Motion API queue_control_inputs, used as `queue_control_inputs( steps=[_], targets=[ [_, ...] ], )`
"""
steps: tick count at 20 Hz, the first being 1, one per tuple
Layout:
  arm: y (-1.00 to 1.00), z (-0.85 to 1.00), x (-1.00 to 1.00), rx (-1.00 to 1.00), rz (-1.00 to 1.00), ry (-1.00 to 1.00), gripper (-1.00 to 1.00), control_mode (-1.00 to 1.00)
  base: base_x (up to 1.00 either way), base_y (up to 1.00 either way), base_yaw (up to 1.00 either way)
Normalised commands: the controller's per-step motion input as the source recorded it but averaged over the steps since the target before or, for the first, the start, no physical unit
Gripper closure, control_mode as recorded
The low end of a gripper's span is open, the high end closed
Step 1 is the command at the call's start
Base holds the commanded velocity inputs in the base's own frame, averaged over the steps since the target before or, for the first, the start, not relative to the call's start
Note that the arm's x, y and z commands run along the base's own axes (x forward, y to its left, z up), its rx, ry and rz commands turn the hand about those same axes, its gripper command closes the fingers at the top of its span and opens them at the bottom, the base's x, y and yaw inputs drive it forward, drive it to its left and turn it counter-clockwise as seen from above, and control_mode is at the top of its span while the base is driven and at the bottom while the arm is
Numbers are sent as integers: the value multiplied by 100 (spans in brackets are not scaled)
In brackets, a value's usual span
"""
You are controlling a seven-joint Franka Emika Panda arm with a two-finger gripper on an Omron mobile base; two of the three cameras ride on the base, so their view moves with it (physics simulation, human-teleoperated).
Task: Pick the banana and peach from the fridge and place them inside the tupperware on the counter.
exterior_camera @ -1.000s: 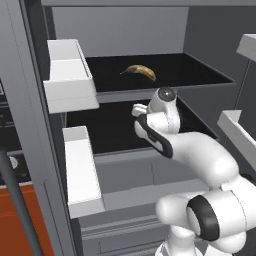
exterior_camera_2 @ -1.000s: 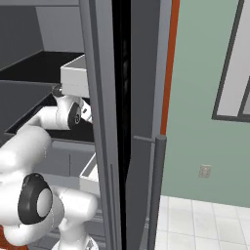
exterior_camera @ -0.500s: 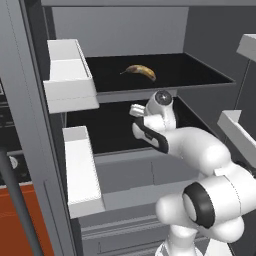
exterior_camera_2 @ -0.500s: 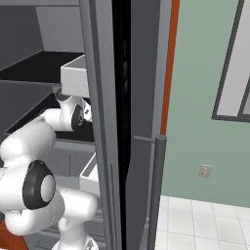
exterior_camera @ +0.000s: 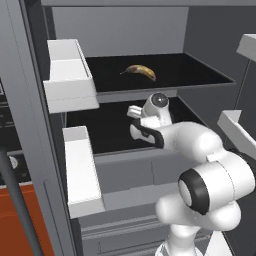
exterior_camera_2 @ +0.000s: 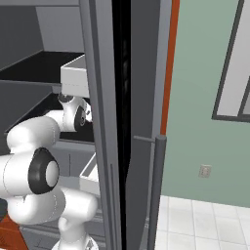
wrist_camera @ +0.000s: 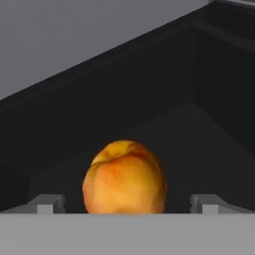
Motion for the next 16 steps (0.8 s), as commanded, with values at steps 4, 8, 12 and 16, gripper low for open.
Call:
queue_control_inputs(
  steps=[4, 8, 12, 16],
  targets=[
    [0, -10, 14, 0, 0, 9, -100, -100, 0, 0, 0],
    [0, -8, 13, 0, 0, 7, -100, -100, 0, 0, 0],
    [0, -9, 17, 0, 0, 1, -100, -100, 0, 0, 0],
    [0, -16, 14, 0, 0, 0, -100, -100, 0, 0, 0]
  ],
)
